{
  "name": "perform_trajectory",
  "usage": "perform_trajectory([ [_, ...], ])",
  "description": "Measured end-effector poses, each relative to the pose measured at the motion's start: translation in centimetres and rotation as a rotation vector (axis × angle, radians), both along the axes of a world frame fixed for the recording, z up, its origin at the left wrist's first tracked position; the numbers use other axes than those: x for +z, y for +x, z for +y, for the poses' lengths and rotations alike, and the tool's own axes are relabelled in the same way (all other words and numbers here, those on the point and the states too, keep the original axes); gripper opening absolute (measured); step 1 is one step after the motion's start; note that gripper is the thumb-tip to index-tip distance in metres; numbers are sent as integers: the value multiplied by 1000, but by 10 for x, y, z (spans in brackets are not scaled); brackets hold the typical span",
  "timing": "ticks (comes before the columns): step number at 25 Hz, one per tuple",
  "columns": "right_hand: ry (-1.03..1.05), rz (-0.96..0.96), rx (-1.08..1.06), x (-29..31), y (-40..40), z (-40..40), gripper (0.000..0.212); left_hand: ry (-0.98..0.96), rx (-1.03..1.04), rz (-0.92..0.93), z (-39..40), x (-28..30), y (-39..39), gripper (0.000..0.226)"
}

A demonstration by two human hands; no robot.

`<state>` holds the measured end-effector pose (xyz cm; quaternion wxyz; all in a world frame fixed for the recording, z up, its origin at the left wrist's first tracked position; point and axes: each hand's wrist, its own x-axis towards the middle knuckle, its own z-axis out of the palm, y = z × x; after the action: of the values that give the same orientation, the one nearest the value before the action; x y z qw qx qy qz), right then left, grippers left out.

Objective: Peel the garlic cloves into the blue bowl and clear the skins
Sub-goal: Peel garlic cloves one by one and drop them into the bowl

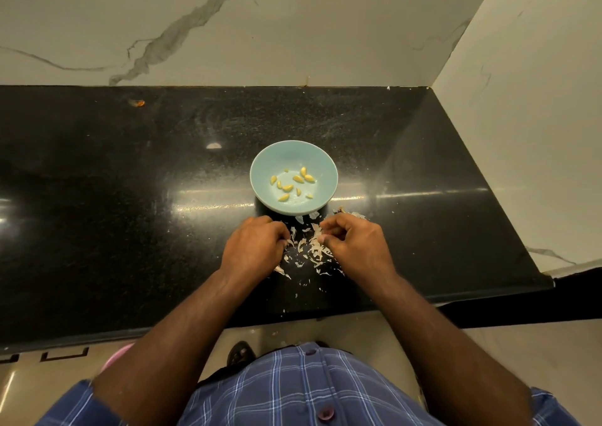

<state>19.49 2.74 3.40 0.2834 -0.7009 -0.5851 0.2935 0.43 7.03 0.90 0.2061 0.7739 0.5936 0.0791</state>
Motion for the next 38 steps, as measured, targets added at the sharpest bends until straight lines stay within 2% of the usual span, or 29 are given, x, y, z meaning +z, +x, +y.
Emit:
perform_trajectory([
  [3,4,-35,-4,1,2,0,10,-37,48,-81,0,5,-2,5],
  [5,10,20,16,3,3,0,17,-93,90,-201,0,7,-5,6],
  [7,-7,96,42,5,2,-1,21,-184,117,-378,-2,10,-5,9],
  [10,-68,273,37,6,-3,-1,22,-371,163,-747,-7,18,-1,15],
  [12,-108,414,21,6,-5,-1,23,-449,175,-898,-13,23,3,16],
  [17,-102,581,-37,8,0,-2,22,-551,243,-1031,-20,27,10,12],
  [20,-42,563,-21,9,1,-5,24,-653,396,-1167,-19,28,18,15],
  [22,44,401,22,8,0,-7,21,-759,510,-1252,-19,31,25,16],
  [24,111,244,49,8,0,-9,18,-779,563,-1275,-18,29,29,18],
  [25,105,235,31,7,0,-9,18,-759,570,-1280,-19,29,30,18],
  [27,17,370,-53,10,2,-7,21,-677,533,-1267,-20,27,33,19],
  [30,-142,682,-192,17,2,-5,22,-512,395,-1192,-21,25,34,23],
  [33,-311,935,-294,25,5,-3,22,-434,297,-1185,-24,25,34,24],
  [38,-503,1111,-366,28,8,-2,24,-359,233,-1178,-28,23,32,23],
])
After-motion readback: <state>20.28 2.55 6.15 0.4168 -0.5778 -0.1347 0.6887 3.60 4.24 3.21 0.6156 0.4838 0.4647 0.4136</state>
